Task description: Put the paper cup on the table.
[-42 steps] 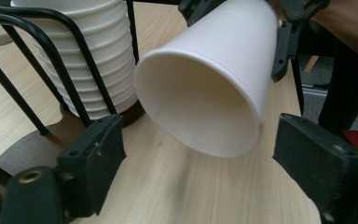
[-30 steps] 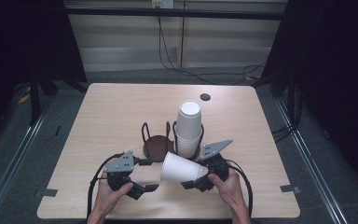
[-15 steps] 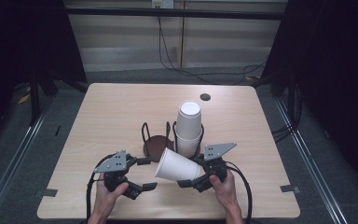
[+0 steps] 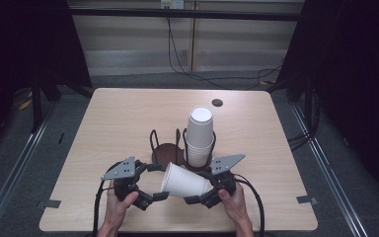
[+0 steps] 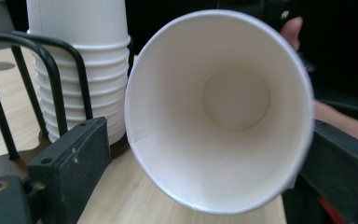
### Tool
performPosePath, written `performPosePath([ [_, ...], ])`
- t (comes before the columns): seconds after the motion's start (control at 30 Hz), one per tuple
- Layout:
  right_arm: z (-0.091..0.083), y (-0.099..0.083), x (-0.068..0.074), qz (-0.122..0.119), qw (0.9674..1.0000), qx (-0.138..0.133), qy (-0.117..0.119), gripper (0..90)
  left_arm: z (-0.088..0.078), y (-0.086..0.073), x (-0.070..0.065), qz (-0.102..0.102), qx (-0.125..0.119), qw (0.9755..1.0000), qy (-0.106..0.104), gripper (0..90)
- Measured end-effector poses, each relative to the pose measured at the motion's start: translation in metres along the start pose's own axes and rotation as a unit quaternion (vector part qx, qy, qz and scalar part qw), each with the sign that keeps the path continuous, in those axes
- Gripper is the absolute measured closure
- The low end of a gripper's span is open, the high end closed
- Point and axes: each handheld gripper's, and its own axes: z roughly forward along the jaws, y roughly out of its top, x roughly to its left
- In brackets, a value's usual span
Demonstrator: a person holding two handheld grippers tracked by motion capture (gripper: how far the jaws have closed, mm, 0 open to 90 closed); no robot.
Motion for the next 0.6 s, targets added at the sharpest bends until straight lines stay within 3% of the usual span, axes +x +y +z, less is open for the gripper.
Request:
performPosePath([
  [0.17, 0.003, 0.003, 0.000, -0.005, 1.0000, 0.000, 0.006, 23.7, 0.007, 0.000, 0.001, -0.010, -0.007, 0.9999, -0.010, 0.0],
  [0.4, 0.009, 0.004, 0.001, -0.009, 0.9999, 0.011, 0.009, 23.7, 0.013, 0.000, -0.001, -0.005, 0.005, 0.9999, -0.014, 0.0],
  [0.6, 0.012, 0.005, 0.001, -0.014, 0.9997, 0.015, 0.011, 23.7, 0.015, 0.001, 0.000, -0.011, -0.003, 0.9995, -0.030, 3.3],
])
